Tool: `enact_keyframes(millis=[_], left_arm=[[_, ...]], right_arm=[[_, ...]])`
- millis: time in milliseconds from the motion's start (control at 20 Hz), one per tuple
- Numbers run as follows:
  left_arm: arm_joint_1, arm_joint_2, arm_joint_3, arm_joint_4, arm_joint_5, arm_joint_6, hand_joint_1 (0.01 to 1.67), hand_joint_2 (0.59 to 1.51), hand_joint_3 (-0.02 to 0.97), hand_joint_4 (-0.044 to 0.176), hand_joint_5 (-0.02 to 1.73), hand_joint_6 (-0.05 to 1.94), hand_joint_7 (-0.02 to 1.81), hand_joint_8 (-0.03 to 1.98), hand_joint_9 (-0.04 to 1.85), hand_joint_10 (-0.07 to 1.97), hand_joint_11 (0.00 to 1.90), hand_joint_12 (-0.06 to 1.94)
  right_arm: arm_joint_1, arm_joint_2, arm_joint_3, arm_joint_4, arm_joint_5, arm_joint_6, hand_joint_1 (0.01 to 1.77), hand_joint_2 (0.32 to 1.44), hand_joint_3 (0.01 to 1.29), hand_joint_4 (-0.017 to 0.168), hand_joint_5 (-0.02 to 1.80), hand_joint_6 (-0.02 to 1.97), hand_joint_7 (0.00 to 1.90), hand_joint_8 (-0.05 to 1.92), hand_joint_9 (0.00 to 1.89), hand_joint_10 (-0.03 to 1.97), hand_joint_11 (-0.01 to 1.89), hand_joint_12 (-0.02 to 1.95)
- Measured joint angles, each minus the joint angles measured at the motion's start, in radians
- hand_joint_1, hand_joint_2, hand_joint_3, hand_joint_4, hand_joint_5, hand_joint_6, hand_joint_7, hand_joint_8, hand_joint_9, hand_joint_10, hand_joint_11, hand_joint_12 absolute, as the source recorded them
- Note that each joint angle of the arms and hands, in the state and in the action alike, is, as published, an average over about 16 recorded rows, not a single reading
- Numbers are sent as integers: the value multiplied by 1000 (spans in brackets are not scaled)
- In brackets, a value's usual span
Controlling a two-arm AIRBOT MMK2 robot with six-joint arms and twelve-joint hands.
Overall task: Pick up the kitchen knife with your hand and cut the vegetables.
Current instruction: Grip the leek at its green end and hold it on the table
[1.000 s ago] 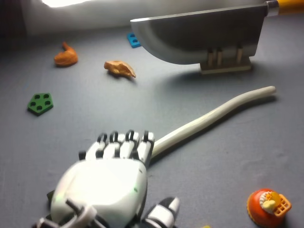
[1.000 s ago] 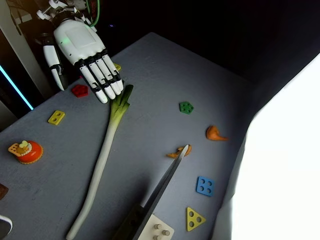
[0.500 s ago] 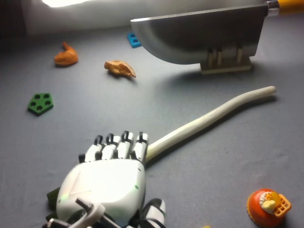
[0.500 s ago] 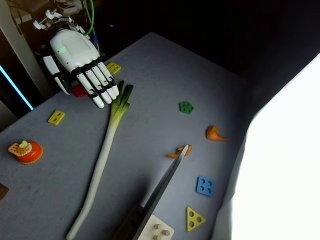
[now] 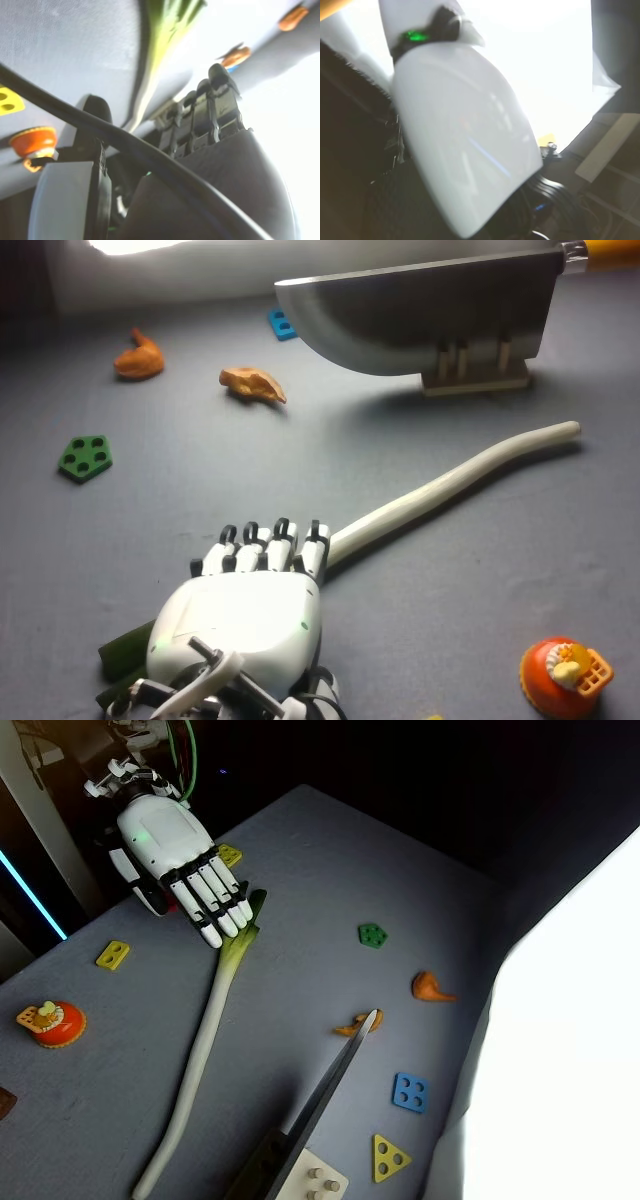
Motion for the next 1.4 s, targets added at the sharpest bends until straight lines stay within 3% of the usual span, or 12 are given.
enact_keyframes(millis=[300, 650, 1100, 1400], left_arm=[[-1, -27, 41, 1, 35, -4, 979, 1282, 10, 31, 50, 14, 43, -6, 72, 0, 17, 440], [1, -44, 77, 8, 32, -20, 1017, 1282, 10, 21, 54, 14, 53, -6, 71, 1, 17, 374], [11, -57, 100, 23, 10, -37, 1022, 1295, 10, 10, 42, 14, 56, -5, 60, 1, 16, 339], [18, -69, 104, 33, 2, -38, 1011, 1309, 10, 7, 32, 14, 41, -5, 54, 1, 16, 336]], right_arm=[[-11, -98, 128, -50, -27, 59, 1023, 1033, 16, 25, 14, 34, 13, 15, 22, 1, 14, -3], [-26, -197, 249, -111, -34, 131, 1044, 1025, 17, 21, 14, 34, 13, 15, 22, 1, 18, -3], [-53, -288, 356, -135, -7, 168, 1058, 995, 17, 38, 16, 34, 13, 15, 22, 1, 22, -3], [-71, -316, 391, -137, 10, 183, 1047, 985, 17, 39, 16, 34, 13, 15, 21, 1, 22, -3]])
